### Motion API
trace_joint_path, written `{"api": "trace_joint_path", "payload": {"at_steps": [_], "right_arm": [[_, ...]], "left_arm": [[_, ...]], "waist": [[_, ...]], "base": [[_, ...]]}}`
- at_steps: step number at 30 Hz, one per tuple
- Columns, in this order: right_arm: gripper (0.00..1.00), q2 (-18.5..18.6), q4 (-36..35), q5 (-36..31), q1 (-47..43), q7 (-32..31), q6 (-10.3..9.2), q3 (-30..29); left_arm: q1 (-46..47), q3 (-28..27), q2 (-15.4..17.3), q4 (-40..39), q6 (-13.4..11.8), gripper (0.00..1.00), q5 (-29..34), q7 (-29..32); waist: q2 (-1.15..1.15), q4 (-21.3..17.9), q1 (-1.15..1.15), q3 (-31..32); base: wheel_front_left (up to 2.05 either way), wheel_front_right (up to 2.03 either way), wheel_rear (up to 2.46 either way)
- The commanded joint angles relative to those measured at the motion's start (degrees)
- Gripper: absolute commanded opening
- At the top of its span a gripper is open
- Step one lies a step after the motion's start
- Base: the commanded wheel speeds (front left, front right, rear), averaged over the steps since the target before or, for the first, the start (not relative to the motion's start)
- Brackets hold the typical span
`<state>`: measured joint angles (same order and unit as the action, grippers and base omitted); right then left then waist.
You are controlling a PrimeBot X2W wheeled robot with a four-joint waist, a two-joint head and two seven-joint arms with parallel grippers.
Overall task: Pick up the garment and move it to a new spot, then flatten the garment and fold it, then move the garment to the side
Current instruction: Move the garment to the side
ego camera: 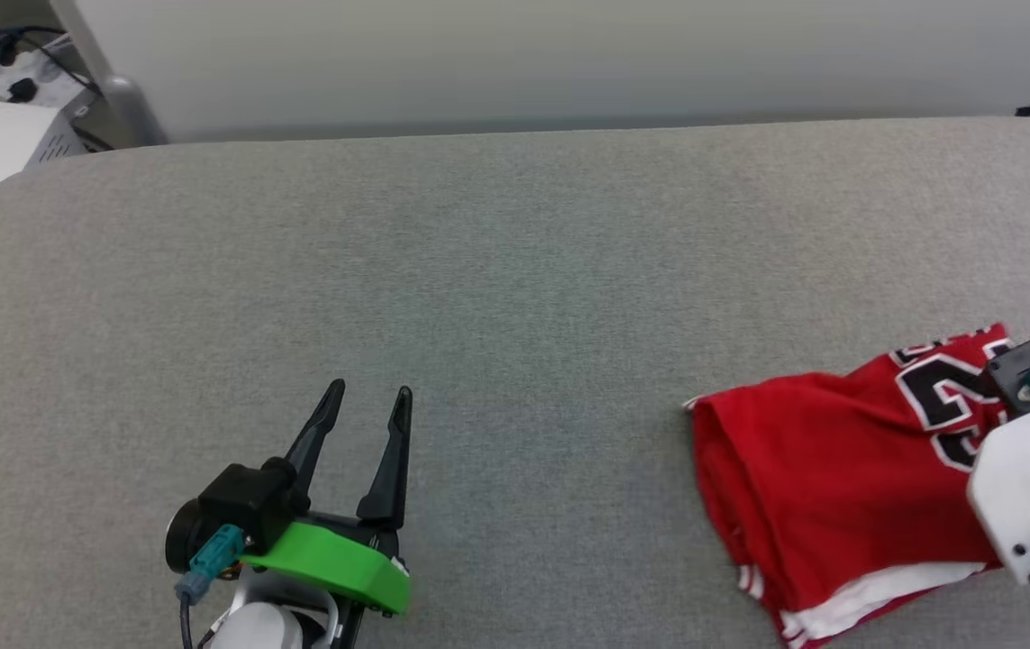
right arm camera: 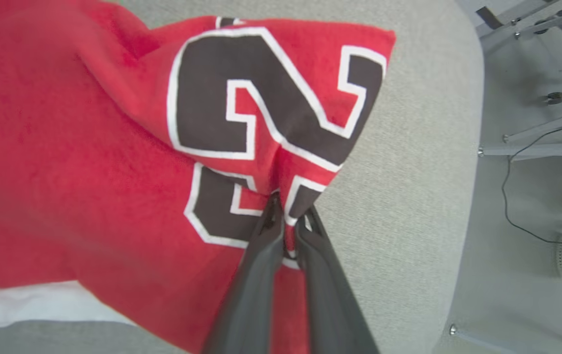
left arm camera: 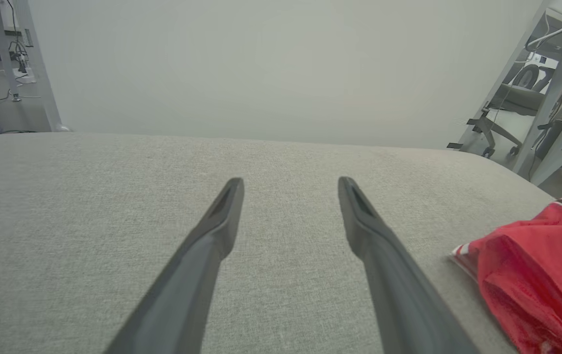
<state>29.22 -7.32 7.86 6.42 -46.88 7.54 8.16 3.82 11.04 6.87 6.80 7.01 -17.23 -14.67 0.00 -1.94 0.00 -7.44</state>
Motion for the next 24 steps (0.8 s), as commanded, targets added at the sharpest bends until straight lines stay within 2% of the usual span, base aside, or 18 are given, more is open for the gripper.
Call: {"api": "trace_joint_path", "payload": {"at_steps": [1,6,12,17,24], "right_arm": [[0.0,2.01,-0.02,-0.69,1.98,0.84,-0.05,-0.43],[0.0,7.1,3.09,-0.87,6.02,4.05,-0.05,-1.9],[0.0,10.06,10.19,-1.34,10.4,9.09,-0.05,-4.28],[0.0,11.52,17.98,-2.41,14.52,14.98,-0.05,-7.71],[0.0,13.26,29.69,-4.83,20.05,25.35,-0.05,-13.23]], "left_arm": [[1.4,0.2,-0.21,-0.52,0.32,1.0,0.35,-0.33],[3.38,2.47,1.53,-2.11,0.39,1.0,2.26,-0.32],[6.9,5.71,3.49,-7.66,0.42,1.0,4.06,1.91],[9.42,6.56,5.18,-13.61,0.43,1.0,4.69,4.97],[11.28,6.5,7.18,-22.27,0.34,1.0,4.34,9.36]], "waist": [[0.0,-5.11,0.0,-2.91],[0.0,-9.58,0.0,-6.93],[0.0,-12.42,0.0,-12.58],[0.0,-13.49,0.0,-17.14],[0.0,-12.9,0.0,-22.88]], "base": [[0.0,0.0,0.0],[0.0,0.0,0.0],[0.0,0.0,0.0],[0.0,0.0,0.0],[0.0,0.0,0.0]]}}
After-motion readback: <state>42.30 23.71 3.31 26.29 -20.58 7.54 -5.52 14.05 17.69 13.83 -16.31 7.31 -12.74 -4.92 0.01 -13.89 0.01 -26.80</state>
